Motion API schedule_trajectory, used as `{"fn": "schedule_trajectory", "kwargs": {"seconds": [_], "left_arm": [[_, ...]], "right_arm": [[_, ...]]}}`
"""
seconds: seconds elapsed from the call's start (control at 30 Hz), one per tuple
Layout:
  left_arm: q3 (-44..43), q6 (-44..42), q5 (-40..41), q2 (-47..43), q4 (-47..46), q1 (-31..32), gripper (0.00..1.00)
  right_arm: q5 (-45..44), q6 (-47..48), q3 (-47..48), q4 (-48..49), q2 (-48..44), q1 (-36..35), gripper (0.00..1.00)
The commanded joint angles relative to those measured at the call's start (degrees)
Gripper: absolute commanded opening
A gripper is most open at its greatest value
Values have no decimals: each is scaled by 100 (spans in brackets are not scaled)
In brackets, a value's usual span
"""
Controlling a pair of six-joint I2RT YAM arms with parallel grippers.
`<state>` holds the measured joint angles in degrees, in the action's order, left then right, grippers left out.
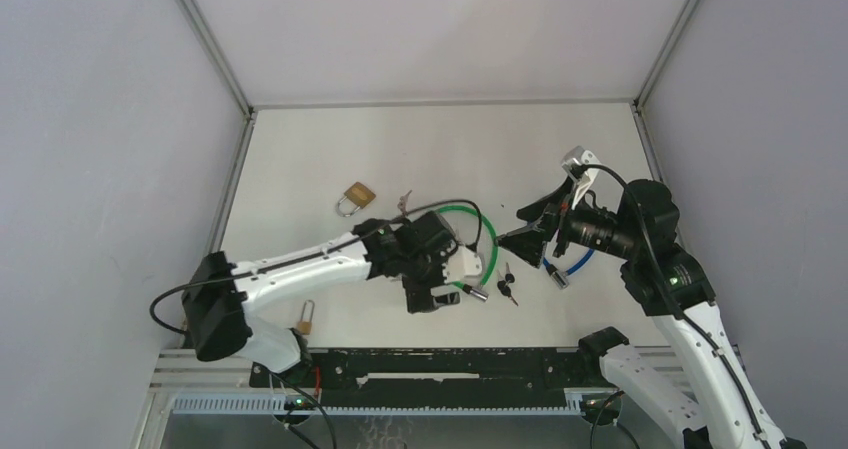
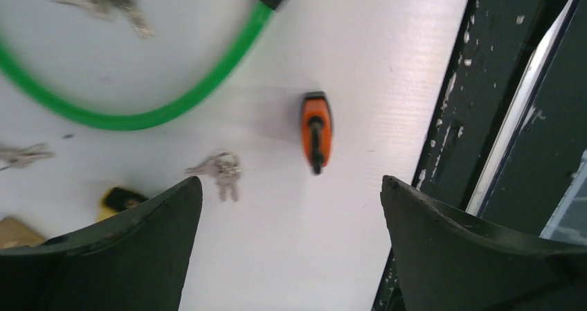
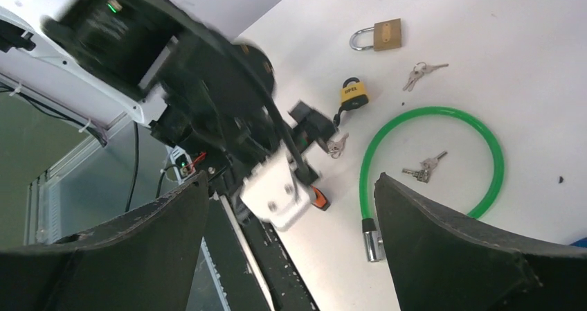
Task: Lock with the key
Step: Place the lock at the center of the board.
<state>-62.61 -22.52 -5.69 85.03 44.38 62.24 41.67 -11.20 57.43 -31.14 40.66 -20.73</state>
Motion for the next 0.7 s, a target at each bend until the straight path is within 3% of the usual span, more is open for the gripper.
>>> {"fn": "schedule_trajectory", "kwargs": {"seconds": [0.0,0.1,0.2,0.3,0.5,0.67], "left_arm": [[-756,79,-563,-948,548,-524,100],[-605,-195,-905,-1530,716,-1013,100],[-463,-265,-480,-1760,1203,-1611,100],[-278,-447,-385,-1908,1677,-2703,100],[359,-860,884,-1809,2360,-4386,100],[1557,-1222,1521,-2066,2461,-4836,100]], "right_arm": [[-326,117,23,-33,-102,-18,94],[-493,135,23,-129,-88,-12,94],[-612,90,21,-226,-70,-14,94],[-595,83,23,-281,-60,-6,94],[-633,76,22,-405,46,-12,93],[-816,-37,-322,-178,-90,-10,93]]}}
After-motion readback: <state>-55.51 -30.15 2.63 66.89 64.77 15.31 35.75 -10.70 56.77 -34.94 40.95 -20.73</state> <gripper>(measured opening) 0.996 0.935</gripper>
